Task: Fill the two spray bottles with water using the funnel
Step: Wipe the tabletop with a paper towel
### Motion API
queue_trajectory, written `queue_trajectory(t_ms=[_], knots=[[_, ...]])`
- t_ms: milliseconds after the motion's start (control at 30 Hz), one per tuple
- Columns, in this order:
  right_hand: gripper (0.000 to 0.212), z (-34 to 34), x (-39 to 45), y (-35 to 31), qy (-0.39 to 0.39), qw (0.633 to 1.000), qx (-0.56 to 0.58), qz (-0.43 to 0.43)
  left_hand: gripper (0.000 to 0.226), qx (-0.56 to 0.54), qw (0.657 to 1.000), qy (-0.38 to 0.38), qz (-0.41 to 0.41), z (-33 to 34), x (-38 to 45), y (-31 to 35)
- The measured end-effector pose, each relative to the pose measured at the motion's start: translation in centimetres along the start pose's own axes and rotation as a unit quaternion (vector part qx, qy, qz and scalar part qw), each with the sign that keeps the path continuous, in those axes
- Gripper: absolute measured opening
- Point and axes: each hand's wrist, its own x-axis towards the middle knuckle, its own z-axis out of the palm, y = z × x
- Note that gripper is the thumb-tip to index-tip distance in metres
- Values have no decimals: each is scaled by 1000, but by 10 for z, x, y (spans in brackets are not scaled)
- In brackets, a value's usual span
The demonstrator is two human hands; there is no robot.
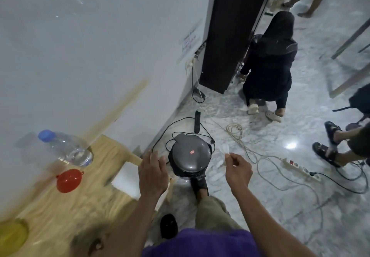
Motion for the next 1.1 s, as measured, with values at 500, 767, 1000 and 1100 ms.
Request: queue_trajectory(t_ms=[500, 767, 1000, 1100], knots=[[5, 38, 133, 16, -102, 989, -94, 57, 77, -5, 995, -4, -99, 75, 62, 73], [15, 46, 183, 14, -161, 973, -149, 69, 73, 15, 987, -31, -155, 104, 70, 92], [13, 63, 174, 30, -180, 963, -169, 104, 60, 14, 985, -48, -163, 120, 70, 91], [14, 74, 170, 35, -194, 959, -176, 104, 60, 9, 985, -51, -165, 128, 68, 90]])
